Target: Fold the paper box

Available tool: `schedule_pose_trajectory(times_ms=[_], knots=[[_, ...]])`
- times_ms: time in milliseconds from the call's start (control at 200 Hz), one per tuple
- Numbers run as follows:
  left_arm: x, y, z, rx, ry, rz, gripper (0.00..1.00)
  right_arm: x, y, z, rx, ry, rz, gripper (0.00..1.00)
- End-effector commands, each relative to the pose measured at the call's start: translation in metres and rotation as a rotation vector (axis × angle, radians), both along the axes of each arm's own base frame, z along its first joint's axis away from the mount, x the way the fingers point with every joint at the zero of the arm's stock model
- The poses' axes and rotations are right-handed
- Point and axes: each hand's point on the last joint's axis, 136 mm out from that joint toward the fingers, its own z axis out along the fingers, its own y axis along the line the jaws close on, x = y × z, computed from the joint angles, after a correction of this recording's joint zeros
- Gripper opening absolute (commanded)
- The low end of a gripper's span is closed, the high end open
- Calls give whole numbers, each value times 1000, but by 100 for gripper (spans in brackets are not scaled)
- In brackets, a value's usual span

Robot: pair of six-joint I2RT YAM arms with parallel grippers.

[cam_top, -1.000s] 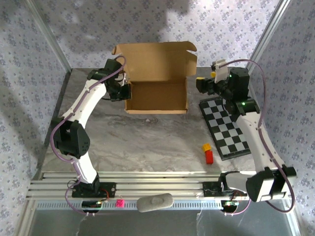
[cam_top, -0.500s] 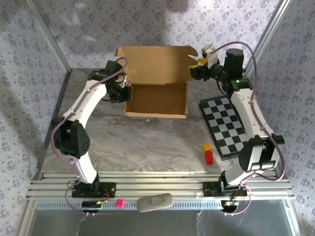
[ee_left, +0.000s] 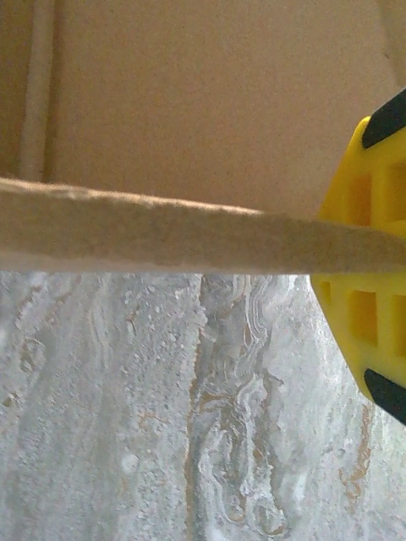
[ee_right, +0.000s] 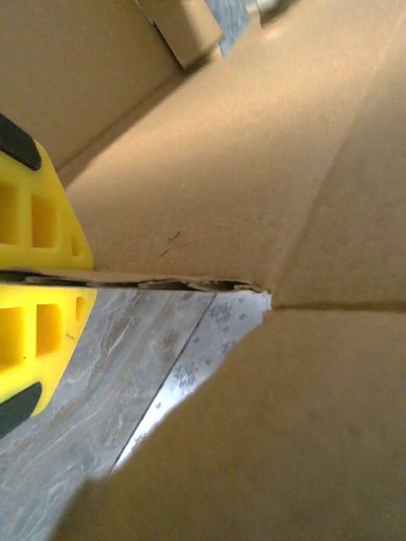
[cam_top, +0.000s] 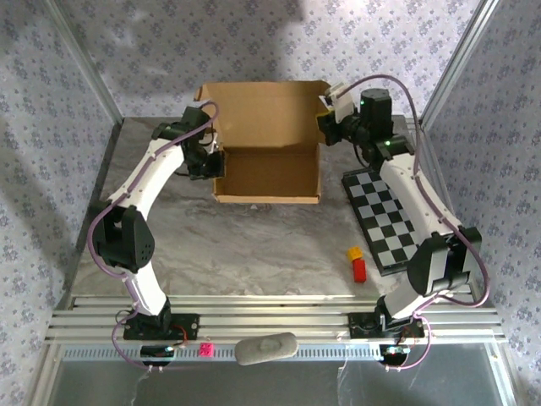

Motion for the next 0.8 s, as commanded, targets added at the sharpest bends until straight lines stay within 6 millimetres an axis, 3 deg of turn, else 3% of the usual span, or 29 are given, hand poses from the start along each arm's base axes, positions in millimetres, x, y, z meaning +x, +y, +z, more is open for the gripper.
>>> schedule_pose_trajectory(times_ms=[0, 250, 265, 320, 545, 680, 795], knots=[[3, -6, -8, -29, 4, 36, 0, 0, -1, -22, -32, -2, -144, 0], [1, -6, -49, -21, 5, 159, 0, -7, 29, -66, 64, 47, -230, 0], [1, -5, -53, -18, 6, 167, 0, -10, 29, -82, 51, 73, -234, 0], [0, -1, -65, -7, 9, 197, 0, -12, 32, -98, 62, 99, -241, 0], [5, 1, -103, -30, -14, 276, 0, -13, 34, -131, 114, 145, -258, 0], [8, -8, -111, -79, -7, 281, 11, -14, 38, -143, 108, 143, -234, 0], [5, -8, -104, -81, -7, 271, 29, -12, 37, -149, 64, 125, -212, 0]])
